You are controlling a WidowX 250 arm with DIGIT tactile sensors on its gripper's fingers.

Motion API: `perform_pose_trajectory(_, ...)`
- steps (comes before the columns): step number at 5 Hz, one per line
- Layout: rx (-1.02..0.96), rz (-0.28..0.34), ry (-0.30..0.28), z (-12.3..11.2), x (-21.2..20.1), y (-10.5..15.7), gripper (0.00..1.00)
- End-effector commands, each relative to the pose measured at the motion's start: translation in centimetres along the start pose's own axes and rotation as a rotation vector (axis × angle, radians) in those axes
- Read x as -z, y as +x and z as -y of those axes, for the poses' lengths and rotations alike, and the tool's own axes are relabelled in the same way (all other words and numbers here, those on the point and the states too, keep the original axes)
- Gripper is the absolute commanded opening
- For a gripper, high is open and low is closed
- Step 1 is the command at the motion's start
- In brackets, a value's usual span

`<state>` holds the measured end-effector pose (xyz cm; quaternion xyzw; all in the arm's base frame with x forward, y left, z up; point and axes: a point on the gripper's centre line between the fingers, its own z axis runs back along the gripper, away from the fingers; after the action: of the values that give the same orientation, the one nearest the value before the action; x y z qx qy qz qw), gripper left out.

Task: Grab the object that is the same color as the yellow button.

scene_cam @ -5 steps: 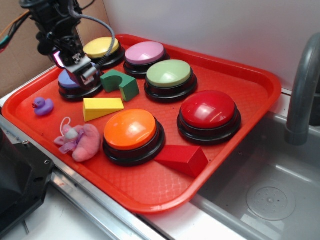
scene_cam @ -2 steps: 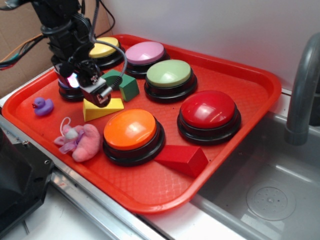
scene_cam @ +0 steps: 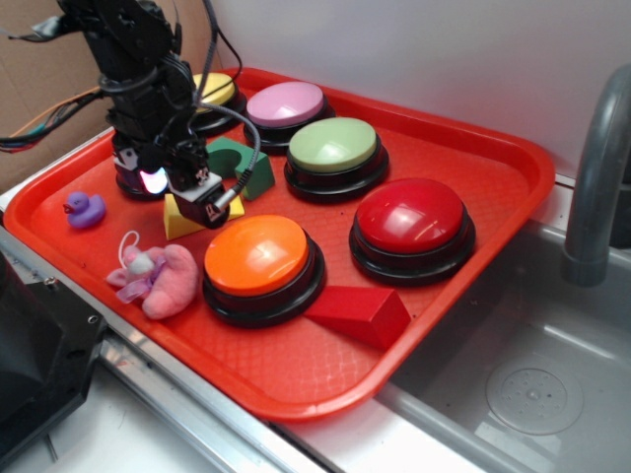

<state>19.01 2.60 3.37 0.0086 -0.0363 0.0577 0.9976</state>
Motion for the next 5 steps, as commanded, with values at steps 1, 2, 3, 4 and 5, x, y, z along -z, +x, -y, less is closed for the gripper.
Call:
perform_pose_trajectory(1, 0.016, 0.006, -0.007, 0.1, 0.86, 0.73, 1.0)
perform_pose_trajectory(2, 0.023, -0.003, -0.021, 0.39, 1.39, 0.73, 1.0)
perform_pose_trajectory(3, 0.045, -0.002, -0.023, 0.71, 1.8, 0.84, 0.61)
perform_pose_trajectory(4, 0.021, 0.019, -0.058, 0.78, 1.76, 0.87, 0.0)
perform_pose_trajectory(5, 0.011, 0.015, -0.076, 0.62, 1.21, 0.83, 0.0)
